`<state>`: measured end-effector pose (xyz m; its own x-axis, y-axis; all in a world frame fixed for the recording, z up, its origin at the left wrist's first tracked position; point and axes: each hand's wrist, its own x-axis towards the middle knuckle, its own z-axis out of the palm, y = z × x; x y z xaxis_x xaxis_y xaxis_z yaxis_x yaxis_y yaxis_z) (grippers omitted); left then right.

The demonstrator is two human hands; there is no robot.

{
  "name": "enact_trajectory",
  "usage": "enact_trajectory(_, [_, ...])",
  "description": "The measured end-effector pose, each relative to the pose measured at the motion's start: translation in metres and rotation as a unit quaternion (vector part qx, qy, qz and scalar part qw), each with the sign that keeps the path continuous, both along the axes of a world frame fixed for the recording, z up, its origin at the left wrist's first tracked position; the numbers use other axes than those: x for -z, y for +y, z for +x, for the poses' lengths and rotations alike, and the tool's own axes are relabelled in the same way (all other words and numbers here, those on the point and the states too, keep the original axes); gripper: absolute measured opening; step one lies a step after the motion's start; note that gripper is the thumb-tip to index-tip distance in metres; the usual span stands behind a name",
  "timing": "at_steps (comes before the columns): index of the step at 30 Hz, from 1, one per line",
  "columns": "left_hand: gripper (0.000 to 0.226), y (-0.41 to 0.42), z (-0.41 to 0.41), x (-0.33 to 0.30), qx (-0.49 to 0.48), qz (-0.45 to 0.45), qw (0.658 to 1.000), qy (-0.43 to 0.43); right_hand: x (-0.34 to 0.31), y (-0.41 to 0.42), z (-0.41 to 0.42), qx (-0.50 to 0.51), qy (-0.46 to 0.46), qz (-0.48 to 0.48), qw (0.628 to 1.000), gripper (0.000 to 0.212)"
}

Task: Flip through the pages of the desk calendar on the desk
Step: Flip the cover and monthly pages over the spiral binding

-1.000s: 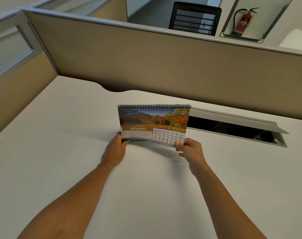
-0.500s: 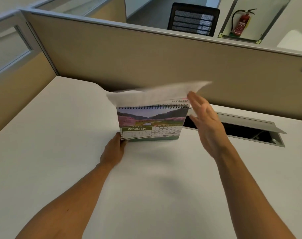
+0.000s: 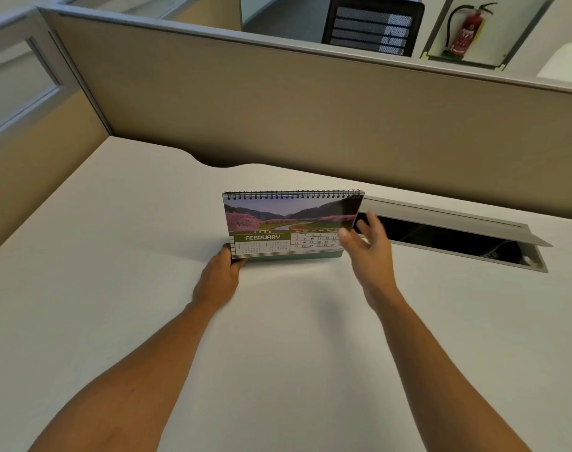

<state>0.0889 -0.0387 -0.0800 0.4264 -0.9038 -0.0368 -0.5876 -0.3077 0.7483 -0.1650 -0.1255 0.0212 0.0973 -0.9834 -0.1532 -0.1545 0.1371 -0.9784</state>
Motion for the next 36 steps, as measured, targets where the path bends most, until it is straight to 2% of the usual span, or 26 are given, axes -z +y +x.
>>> enact_trajectory(2, [0.034,0.000,0.000,0.000,-0.002,0.003,1.000,0.000,0.011,0.009,0.002,-0.006,0.019,0.025,0.999,0.073])
enact_trajectory(5, [0.034,0.000,0.000,0.000,-0.002,0.000,1.000,-0.001,0.020,0.017,0.006,-0.005,0.023,0.033,0.999,0.049])
enact_trajectory(7, [0.034,0.000,0.000,0.000,-0.002,-0.003,1.000,0.001,0.022,0.017,0.006,0.018,0.040,0.036,0.998,0.042])
enact_trajectory(13, [0.032,0.000,-0.001,-0.001,-0.004,0.000,1.000,-0.003,0.019,0.011,-0.003,0.065,0.091,0.011,0.994,0.035])
enact_trajectory(20, [0.028,0.002,-0.002,-0.005,-0.002,0.005,1.000,-0.022,0.024,0.013,-0.012,0.064,0.080,-0.003,0.995,0.015])
enact_trajectory(23, [0.034,0.003,-0.001,-0.007,0.004,0.001,1.000,-0.013,0.024,0.014,-0.019,0.067,0.090,-0.018,0.993,0.006])
enact_trajectory(28, [0.035,0.005,-0.002,-0.010,-0.003,0.008,1.000,0.023,0.016,0.020,-0.027,0.066,0.092,-0.041,0.993,0.014])
enact_trajectory(32, [0.036,0.009,-0.001,-0.005,-0.023,0.019,0.998,0.055,-0.002,0.026,-0.035,0.021,0.017,-0.036,0.999,0.024])
enact_trajectory(34, [0.054,0.013,0.000,0.003,-0.057,0.043,0.994,0.077,-0.016,0.024,-0.038,-0.018,-0.072,-0.019,0.997,0.031])
enact_trajectory(36, [0.049,0.011,0.000,0.004,-0.049,0.043,0.998,0.027,-0.032,0.019,-0.037,-0.046,-0.194,0.008,0.980,0.028])
